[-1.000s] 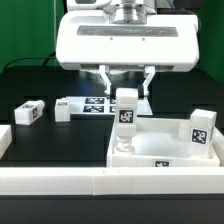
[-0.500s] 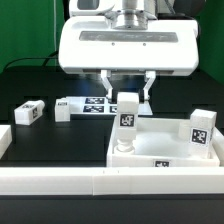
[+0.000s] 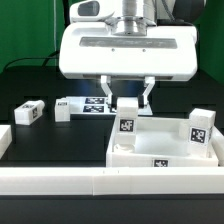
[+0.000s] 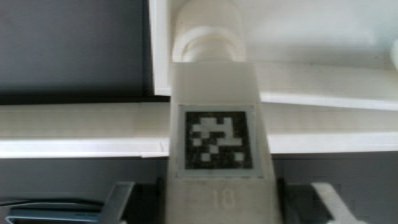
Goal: Assemble square table
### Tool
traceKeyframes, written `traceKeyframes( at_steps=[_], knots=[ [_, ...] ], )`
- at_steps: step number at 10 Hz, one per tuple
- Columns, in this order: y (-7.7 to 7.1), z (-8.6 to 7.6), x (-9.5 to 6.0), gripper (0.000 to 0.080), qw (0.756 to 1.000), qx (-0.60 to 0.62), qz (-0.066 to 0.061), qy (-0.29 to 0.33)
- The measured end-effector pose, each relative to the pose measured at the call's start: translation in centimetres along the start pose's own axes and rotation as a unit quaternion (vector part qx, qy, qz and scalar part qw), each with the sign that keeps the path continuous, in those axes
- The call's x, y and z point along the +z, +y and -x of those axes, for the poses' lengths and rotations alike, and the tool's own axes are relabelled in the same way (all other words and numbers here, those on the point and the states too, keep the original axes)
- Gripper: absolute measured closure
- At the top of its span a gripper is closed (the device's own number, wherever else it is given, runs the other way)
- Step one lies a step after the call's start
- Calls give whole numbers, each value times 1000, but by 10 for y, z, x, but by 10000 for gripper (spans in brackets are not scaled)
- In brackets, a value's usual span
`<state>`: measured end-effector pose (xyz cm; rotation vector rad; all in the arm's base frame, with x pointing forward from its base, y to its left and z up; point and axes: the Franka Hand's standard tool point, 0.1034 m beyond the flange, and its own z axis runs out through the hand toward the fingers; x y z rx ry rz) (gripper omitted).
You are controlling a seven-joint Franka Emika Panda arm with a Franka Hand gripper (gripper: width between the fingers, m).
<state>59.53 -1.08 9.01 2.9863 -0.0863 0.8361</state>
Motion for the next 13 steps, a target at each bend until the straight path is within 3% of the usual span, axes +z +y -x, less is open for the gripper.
traceKeyframes(
  at_steps=[3, 4, 5, 6, 7, 10, 13],
  knots=[
    [1, 0, 4, 512, 1000, -2, 5, 16],
    [1, 0, 4, 351, 1000, -2, 5, 15],
    [1, 1, 4, 351, 1000, -2, 5, 15],
    [1, 0, 4, 226, 1000, -2, 4, 13],
    [0, -4, 2, 166, 1000, -1, 1, 6],
    [-1, -25, -10, 154, 1000, 3, -10, -11],
    [6, -44, -12, 151, 1000, -5, -12, -14]
  ],
)
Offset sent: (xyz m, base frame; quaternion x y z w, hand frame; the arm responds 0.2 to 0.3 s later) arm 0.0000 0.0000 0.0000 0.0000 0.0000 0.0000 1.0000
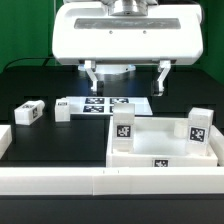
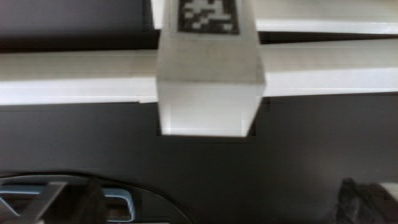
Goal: Assemble square table
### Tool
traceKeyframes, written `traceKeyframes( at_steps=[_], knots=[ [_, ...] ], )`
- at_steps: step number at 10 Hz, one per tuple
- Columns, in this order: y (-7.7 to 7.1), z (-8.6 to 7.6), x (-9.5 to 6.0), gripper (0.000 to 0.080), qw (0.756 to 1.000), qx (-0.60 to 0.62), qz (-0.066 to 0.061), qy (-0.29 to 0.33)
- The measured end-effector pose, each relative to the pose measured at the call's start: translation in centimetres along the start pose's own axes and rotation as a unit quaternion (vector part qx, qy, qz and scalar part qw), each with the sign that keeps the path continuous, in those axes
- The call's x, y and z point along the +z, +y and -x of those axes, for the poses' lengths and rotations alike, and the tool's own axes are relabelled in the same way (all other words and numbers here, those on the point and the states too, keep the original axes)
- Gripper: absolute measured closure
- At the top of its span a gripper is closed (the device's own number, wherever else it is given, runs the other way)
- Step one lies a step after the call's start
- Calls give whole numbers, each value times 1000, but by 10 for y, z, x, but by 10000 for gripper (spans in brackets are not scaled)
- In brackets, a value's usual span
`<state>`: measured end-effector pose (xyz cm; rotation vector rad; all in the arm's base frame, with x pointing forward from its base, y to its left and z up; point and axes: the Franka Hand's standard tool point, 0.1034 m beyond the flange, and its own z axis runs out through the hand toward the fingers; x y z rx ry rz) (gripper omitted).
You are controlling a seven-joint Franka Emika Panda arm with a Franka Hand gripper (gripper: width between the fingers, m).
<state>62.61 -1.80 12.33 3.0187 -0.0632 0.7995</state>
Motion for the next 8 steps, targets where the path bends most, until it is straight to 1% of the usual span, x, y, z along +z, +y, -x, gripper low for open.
traceKeyframes(
  at_steps=[1, 2, 3, 4, 5, 6, 7, 8],
  knots=[
    [0, 1, 1, 151, 1000, 0, 0, -2],
    [-2, 2, 2, 151, 1000, 0, -4, -13],
    [-1, 3, 2, 151, 1000, 0, -3, -13],
    [2, 10, 8, 151, 999, 4, -8, -46],
    [2, 11, 11, 151, 996, 10, -17, -82],
    [-4, 11, 11, 151, 992, 17, -29, -122],
    [-7, 10, 11, 151, 987, 17, -37, -152],
    [-8, 13, 13, 151, 982, 17, -44, -182]
  ],
)
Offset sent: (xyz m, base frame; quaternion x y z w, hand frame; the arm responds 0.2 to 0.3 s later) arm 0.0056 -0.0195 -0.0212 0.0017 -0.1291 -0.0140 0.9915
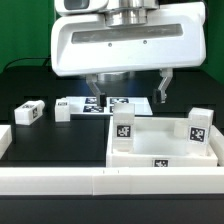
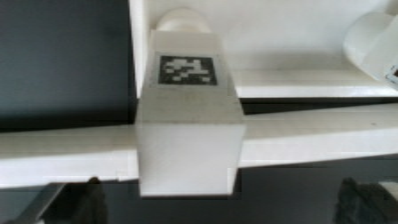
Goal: Assemble square table
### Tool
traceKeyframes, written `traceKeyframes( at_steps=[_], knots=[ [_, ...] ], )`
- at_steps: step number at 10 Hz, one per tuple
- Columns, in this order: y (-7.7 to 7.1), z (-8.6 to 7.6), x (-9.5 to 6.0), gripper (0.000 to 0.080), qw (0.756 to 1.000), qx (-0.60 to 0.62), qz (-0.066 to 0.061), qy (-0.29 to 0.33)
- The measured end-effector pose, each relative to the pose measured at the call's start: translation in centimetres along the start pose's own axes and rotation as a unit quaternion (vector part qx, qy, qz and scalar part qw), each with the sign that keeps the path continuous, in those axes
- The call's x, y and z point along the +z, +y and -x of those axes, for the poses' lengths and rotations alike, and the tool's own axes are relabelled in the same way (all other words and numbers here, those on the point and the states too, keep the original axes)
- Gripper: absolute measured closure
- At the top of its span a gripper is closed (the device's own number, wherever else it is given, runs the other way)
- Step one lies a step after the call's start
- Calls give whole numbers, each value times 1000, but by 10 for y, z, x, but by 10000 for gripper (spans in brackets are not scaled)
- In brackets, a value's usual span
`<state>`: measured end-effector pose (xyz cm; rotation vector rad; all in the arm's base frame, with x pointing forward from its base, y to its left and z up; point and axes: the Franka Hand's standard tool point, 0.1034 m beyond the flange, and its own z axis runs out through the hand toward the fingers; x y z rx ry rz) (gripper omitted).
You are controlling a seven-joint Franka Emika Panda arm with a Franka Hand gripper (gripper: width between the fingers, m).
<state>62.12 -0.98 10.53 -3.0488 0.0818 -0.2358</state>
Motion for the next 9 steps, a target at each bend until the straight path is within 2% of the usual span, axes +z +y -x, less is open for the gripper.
traceKeyframes(
  at_steps=[2, 4, 5, 9],
  knots=[
    [-2, 3, 5, 151, 997, 1, -15, -77],
    [3, 5, 9, 151, 993, 2, -18, -117],
    [8, 1, 9, 151, 993, 4, -10, -113],
    [12, 3, 16, 151, 995, 4, -4, -100]
  ],
)
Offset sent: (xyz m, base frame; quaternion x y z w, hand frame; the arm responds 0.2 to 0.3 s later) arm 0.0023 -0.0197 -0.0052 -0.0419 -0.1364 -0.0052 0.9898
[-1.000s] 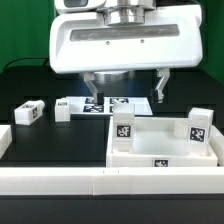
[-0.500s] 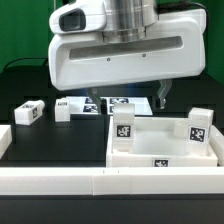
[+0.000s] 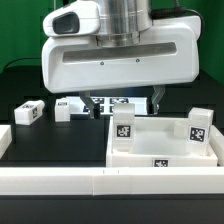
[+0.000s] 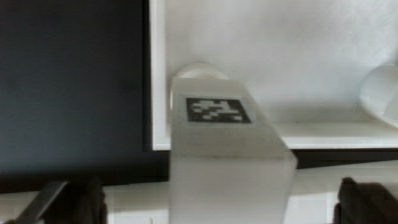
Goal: Assemble square table
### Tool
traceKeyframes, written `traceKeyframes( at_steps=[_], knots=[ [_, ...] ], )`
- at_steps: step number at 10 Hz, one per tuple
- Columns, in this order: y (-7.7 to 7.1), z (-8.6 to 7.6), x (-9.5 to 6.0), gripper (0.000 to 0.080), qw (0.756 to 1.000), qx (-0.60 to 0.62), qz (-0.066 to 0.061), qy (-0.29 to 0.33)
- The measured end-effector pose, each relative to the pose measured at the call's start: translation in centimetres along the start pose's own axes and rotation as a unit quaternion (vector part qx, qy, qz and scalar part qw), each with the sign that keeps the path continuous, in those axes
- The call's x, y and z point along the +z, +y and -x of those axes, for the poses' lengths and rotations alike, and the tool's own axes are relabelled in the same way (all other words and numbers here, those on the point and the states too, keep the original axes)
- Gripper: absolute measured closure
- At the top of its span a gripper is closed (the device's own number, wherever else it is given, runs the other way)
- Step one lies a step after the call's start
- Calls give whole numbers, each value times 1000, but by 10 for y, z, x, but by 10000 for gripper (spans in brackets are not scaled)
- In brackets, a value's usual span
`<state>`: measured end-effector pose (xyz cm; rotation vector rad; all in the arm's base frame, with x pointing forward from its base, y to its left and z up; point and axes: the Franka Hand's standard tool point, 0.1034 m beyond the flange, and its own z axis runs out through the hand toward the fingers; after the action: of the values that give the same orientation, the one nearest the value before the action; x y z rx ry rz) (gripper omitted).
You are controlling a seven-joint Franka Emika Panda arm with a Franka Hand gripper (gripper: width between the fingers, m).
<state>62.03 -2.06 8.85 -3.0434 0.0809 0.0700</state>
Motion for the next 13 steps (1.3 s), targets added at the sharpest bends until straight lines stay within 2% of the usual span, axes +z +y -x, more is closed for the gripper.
traceKeyframes(
  at_steps=[1, 3, 4, 5, 8, 10, 13],
  knots=[
    [1, 0, 0, 151, 1000, -4, 0, 2],
    [3, 0, 1, 413, 1000, -9, 0, 2],
    [3, 0, 1, 413, 1000, -9, 0, 2],
    [3, 0, 1, 515, 1000, -9, 0, 2],
    [3, 0, 1, 514, 1000, 16, -1, 2],
    [2, -1, 1, 514, 997, 76, -2, 3],
    [1, 2, 2, 514, 972, 235, -8, 19]
  ],
)
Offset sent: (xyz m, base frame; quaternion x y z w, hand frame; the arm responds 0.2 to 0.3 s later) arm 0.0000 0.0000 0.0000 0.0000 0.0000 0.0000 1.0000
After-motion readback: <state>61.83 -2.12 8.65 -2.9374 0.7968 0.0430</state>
